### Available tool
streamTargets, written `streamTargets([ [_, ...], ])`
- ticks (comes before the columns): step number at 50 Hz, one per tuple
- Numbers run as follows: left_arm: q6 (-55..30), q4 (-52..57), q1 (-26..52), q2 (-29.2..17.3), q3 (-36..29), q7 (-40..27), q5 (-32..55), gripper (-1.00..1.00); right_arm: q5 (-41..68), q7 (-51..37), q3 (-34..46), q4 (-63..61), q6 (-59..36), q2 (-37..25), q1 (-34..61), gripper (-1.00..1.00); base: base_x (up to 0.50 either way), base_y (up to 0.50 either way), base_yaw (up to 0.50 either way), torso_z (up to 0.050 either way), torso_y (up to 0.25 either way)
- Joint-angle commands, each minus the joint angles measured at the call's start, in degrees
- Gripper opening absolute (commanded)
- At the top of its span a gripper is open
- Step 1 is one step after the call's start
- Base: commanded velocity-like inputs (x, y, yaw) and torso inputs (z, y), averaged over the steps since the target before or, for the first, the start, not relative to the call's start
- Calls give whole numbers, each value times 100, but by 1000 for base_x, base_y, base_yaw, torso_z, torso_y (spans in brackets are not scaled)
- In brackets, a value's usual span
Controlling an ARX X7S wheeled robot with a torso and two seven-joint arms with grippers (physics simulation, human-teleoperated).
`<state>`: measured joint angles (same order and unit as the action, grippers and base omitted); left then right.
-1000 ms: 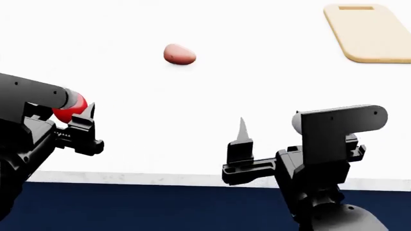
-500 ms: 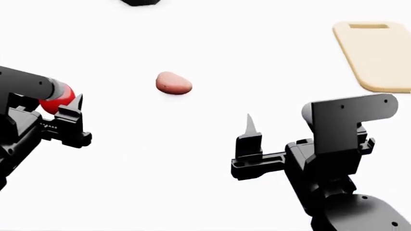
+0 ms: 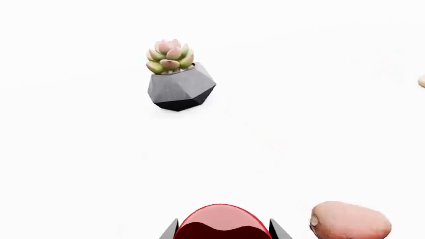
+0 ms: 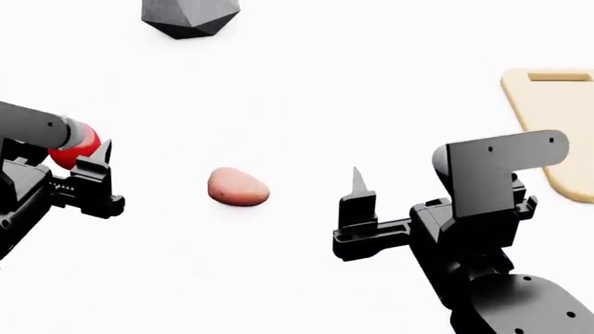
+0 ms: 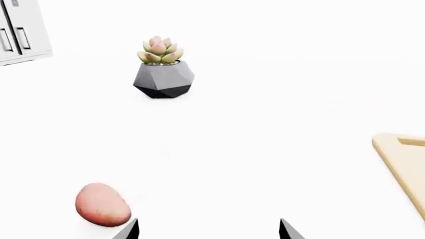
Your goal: Place the cherry and the sweet potato on separate cutting boards.
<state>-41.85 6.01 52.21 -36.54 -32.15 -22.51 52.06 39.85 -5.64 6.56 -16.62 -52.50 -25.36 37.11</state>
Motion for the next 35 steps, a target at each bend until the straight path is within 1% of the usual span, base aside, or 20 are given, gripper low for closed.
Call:
streamTargets([
  [1,-30,65,-23,-59,28,-82,119,-100,-1,73,104,129,-14,6,127,100,441,0,0,0,0],
  [19,-28,105,-64,-119,63,-116,153,-100,-62,307,396,412,60,67,365,100,444,0,0,0,1],
  [22,-48,142,-64,-154,88,-135,182,-100,29,564,559,488,2,75,468,100,395,0,0,0,0],
  [29,-60,138,-57,-139,71,-156,173,-100,246,1077,976,554,-502,-108,913,100,23,0,0,0,1],
  [34,-45,169,-108,-181,88,-146,196,-100,802,1239,877,185,-1031,-197,1071,100,0,0,0,0,0],
  [35,-42,170,-111,-183,88,-146,195,-100,780,1223,912,140,-1052,-224,1081,100,0,0,0,0,0],
])
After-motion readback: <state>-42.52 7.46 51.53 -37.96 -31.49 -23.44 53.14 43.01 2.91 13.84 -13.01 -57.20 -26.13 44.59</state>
